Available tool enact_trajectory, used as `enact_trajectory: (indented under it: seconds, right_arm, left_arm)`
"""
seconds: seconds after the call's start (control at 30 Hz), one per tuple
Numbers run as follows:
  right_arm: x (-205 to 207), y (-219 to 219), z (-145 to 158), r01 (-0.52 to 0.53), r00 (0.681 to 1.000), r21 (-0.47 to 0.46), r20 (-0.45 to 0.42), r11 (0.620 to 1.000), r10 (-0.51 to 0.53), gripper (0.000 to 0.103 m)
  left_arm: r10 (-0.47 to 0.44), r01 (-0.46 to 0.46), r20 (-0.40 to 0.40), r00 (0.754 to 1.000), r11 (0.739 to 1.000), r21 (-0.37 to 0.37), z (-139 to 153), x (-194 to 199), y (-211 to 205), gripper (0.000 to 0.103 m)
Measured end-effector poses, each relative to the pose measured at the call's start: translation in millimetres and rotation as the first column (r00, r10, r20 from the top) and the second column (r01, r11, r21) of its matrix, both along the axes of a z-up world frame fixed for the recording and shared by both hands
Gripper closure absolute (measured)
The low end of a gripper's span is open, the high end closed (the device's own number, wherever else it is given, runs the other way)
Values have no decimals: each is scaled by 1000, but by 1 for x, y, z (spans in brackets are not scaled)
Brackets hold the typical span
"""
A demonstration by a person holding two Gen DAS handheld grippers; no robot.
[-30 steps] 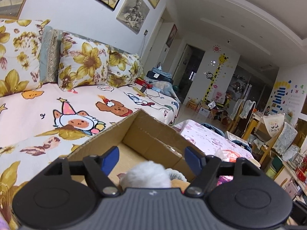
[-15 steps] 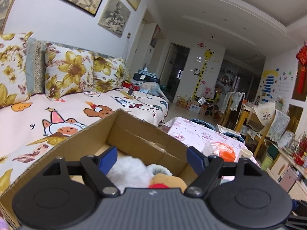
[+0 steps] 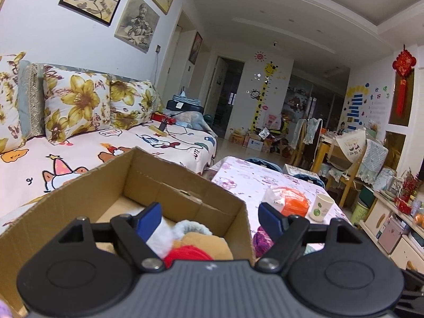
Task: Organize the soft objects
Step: 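Move both tools back over the green knit ball and remaining items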
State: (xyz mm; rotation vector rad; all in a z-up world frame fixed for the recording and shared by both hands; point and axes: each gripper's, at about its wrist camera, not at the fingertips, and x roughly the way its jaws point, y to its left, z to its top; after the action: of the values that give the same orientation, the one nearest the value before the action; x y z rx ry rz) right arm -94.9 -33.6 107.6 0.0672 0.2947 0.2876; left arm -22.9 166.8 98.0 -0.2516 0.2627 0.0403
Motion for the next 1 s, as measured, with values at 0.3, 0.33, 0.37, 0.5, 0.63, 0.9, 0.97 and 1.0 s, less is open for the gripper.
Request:
enact_trajectory:
  seconds: [0.3,0.33,0.37,0.5,0.63,0.9,0.97,1.0]
  right_arm:
    - [2,-12,-2,35,999,9,-6,999,-35,1]
    - [2,-14,-3,40,999,9,-8,999,-40,1]
    - [1,-15,-4,45,999,11,-11,999,-44,1]
    - [2,-21,-5,60,998,17,-19,998,-60,1]
    - [3,-25,-6,73,997,16,-28,997,-72,1]
    - [18,-30,-14,88,994,27,-66,996,-86,1]
    - [25,-30,-18,69,995,39,-75,997,-66,1]
    - [29,-28,-19,58,995,39,-78,998,-55,1]
  left_arm:
    - [-43,43,-6,999,998,41,-3,3,-20,22]
    - [-48,48,-6,999,998,46,-3,3,-22,22]
    - [-53,53,-7,999,997,51,-4,3,-25,22]
    - [-74,74,-8,997,995,71,-5,3,-34,21]
    - [-93,94,-13,996,991,94,-7,4,-43,21]
    - [-119,120,-18,993,980,161,-10,4,-61,21]
    - [-119,121,-20,993,977,175,-11,4,-62,20]
    - [-116,118,-21,993,977,180,-11,4,-62,20]
